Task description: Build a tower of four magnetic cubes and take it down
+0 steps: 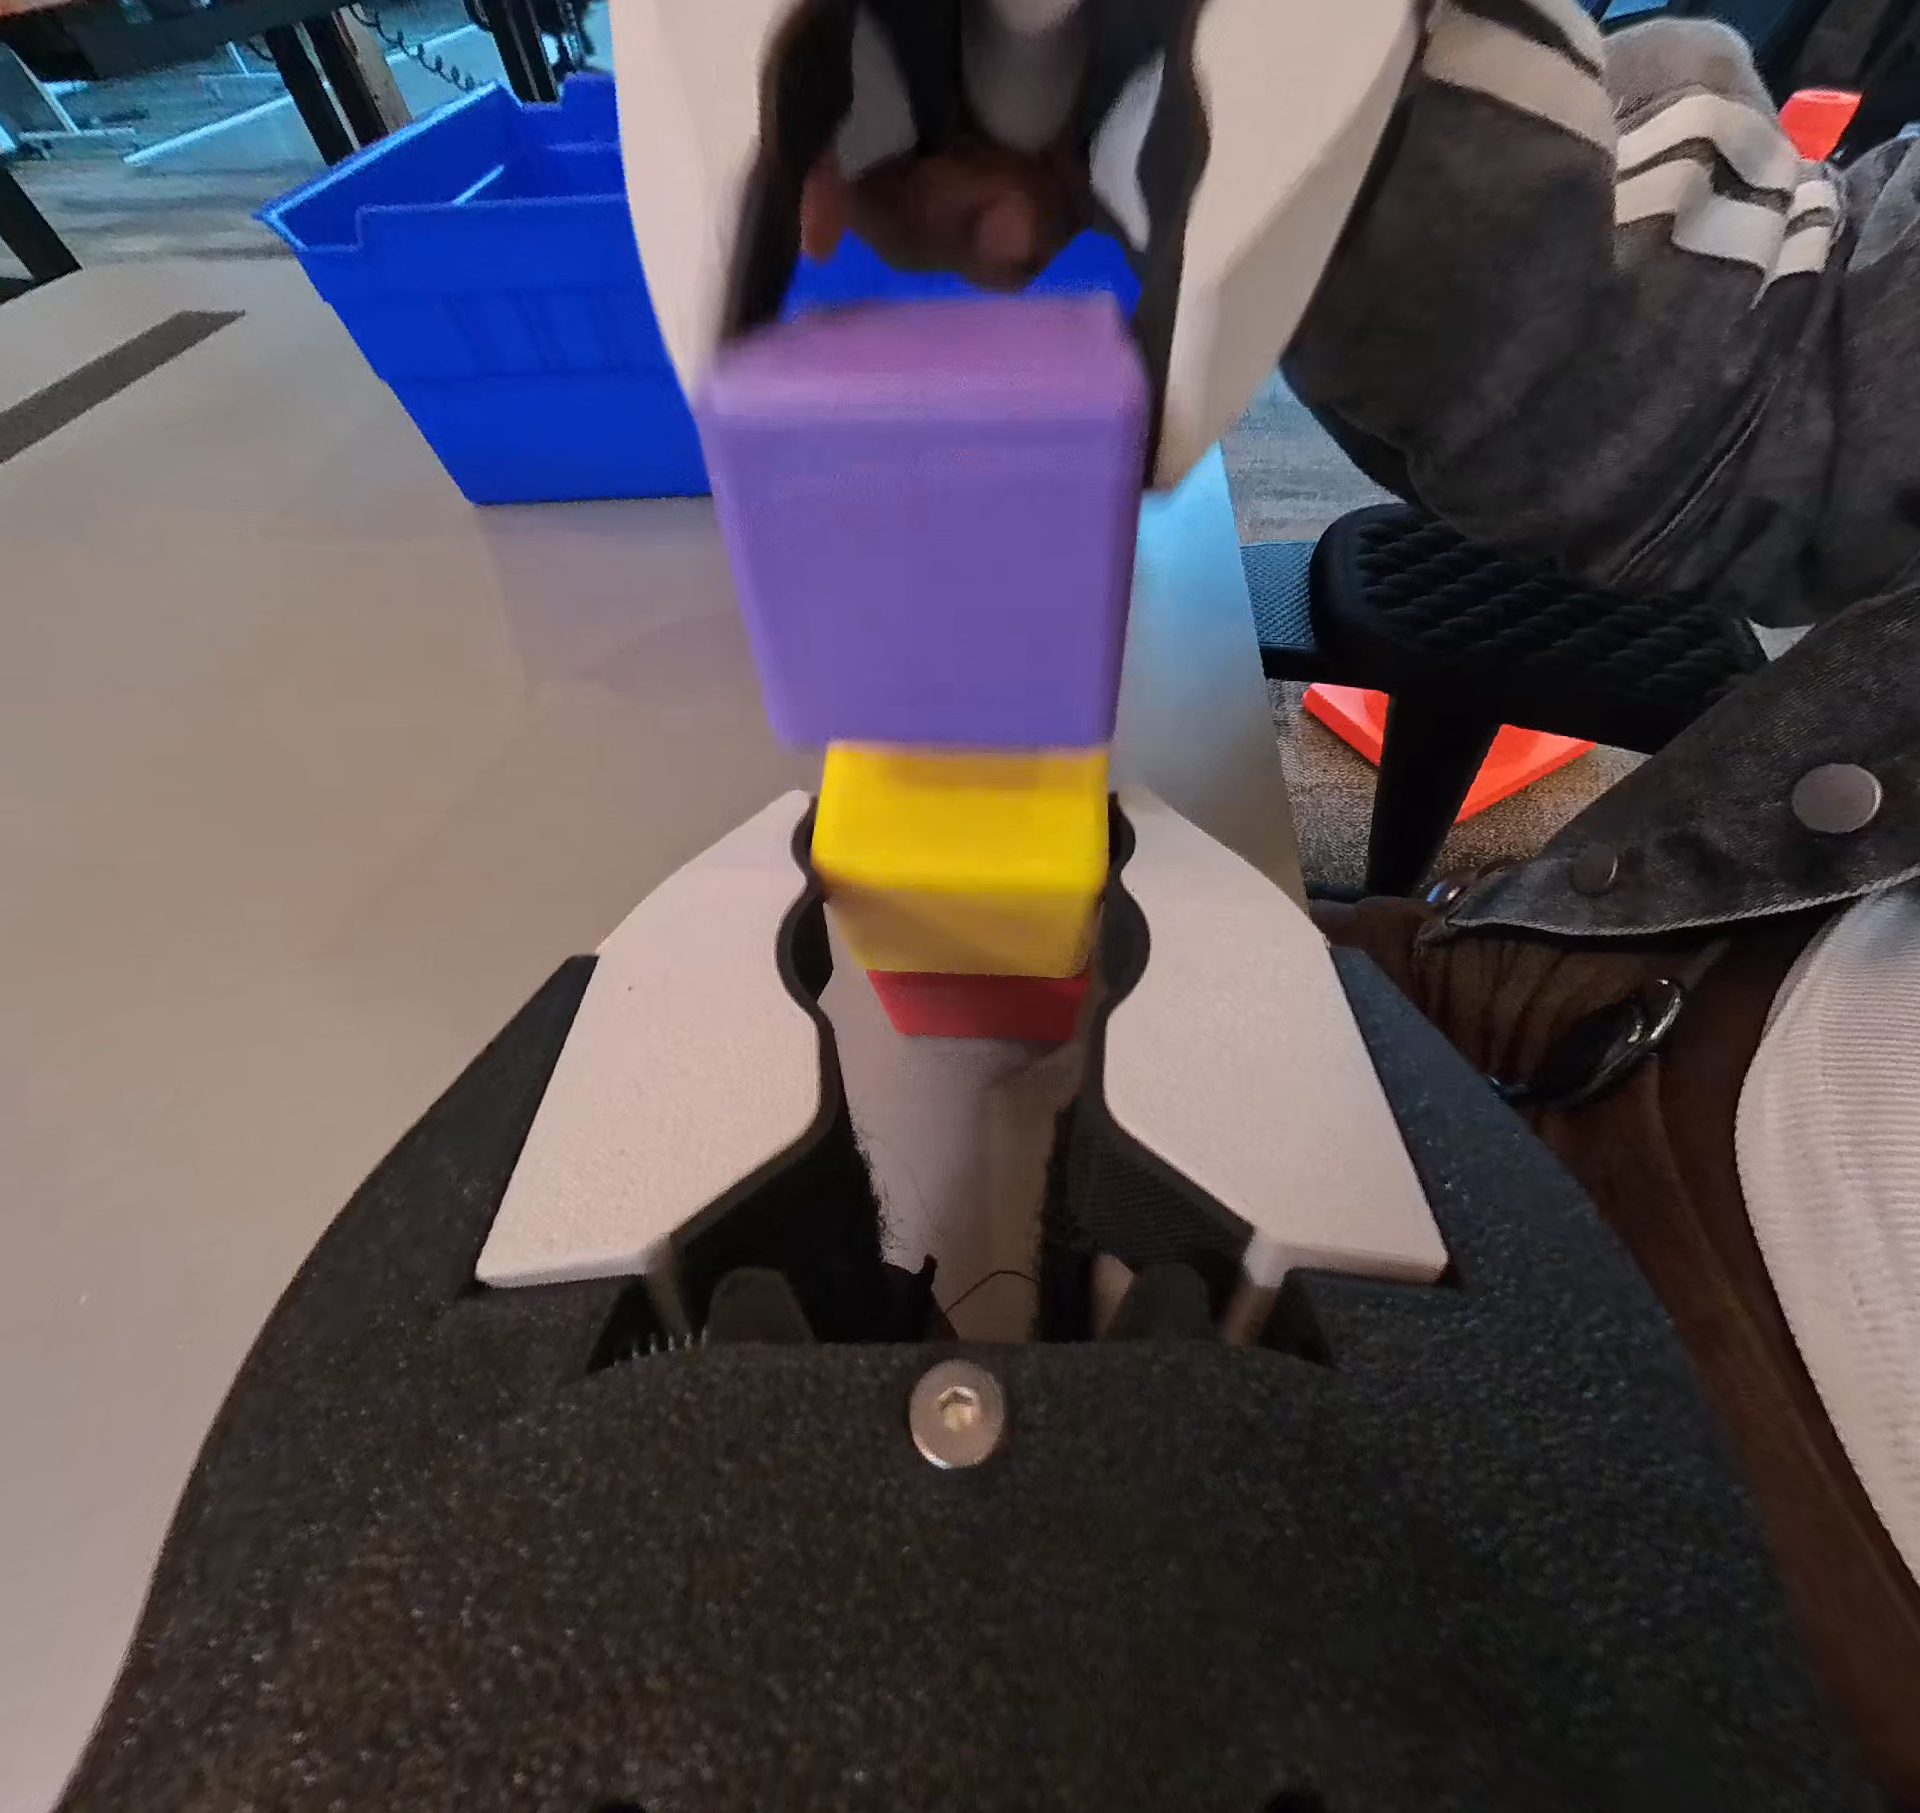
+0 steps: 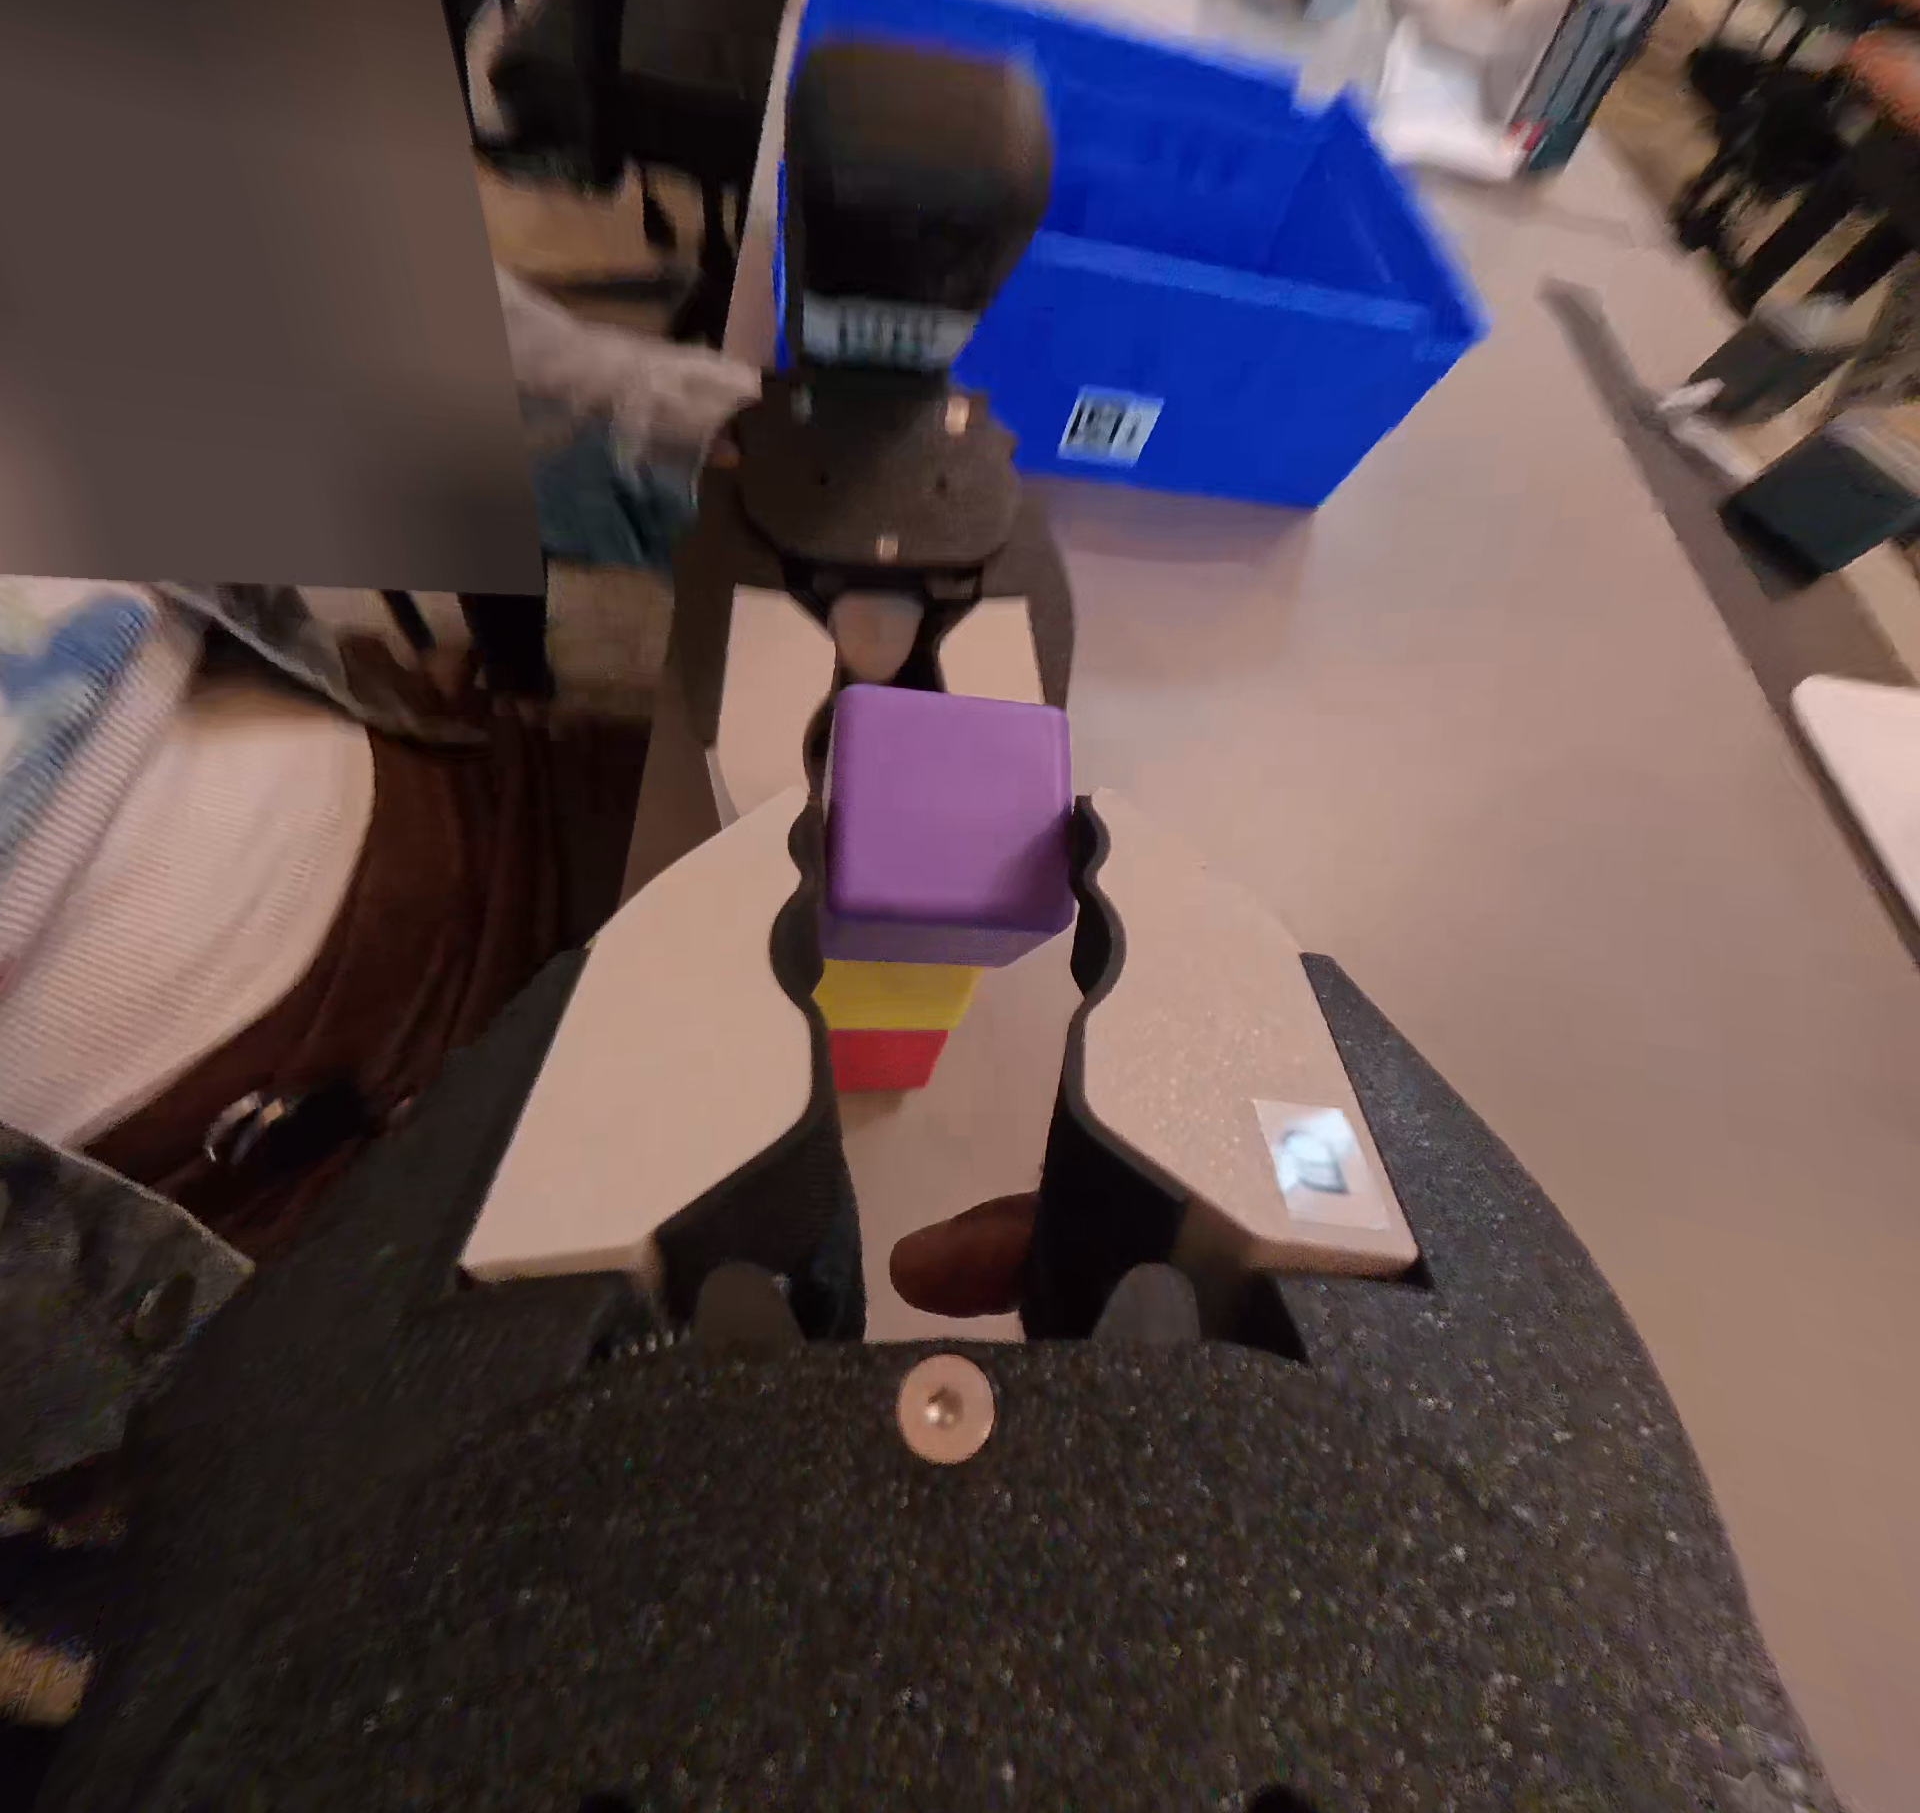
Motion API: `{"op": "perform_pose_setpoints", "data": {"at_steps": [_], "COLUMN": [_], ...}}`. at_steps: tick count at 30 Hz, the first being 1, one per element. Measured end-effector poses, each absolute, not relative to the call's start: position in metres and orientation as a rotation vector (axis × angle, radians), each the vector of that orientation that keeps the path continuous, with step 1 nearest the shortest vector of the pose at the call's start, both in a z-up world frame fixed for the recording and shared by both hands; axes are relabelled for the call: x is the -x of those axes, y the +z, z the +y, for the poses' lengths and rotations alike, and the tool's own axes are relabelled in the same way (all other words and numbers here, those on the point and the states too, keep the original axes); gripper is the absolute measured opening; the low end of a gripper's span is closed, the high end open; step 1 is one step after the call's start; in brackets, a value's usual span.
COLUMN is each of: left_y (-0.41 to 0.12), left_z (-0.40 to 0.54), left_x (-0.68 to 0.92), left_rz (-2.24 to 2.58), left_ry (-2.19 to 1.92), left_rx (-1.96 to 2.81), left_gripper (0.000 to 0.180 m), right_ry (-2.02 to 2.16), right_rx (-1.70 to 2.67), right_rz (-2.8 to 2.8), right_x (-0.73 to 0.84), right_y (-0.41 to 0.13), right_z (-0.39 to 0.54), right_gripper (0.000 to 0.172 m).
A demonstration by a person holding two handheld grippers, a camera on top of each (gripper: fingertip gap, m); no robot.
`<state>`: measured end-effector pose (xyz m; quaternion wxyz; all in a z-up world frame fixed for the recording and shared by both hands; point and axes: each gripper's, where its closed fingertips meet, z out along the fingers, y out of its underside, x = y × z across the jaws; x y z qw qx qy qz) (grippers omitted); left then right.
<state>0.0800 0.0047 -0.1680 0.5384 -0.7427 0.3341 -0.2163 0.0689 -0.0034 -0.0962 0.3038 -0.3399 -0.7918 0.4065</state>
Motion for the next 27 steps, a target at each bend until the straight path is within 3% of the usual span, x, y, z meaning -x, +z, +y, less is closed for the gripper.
{"op": "perform_pose_setpoints", "data": {"at_steps": [5,12,18,23,27], "left_y": [-0.168,-0.168,-0.168,-0.169,-0.168], "left_z": [0.005,0.005,0.006,0.008,0.008], "left_x": [-0.079,-0.083,-0.086,-0.089,-0.089], "left_rz": [0.798,0.807,0.811,0.809,0.806], "left_ry": [-0.509,-0.497,-0.492,-0.491,-0.498], "left_rx": [1.773,1.786,1.792,1.797,1.795], "left_gripper": [0.049,0.049,0.049,0.049,0.049], "right_ry": [1.229,0.707,0.336,0.233,0.21], "right_rx": [0.879,1.334,1.839,2.122,2.228], "right_rz": [-1.785,-1.303,-0.986,-0.921,-0.9], "right_x": [-0.094,-0.159,-0.234,-0.255,-0.261], "right_y": [-0.024,0.009,-0.062,-0.144,-0.181], "right_z": [0.028,0.164,0.273,0.307,0.314], "right_gripper": [0.045,0.045,0.045,0.046,0.046]}}
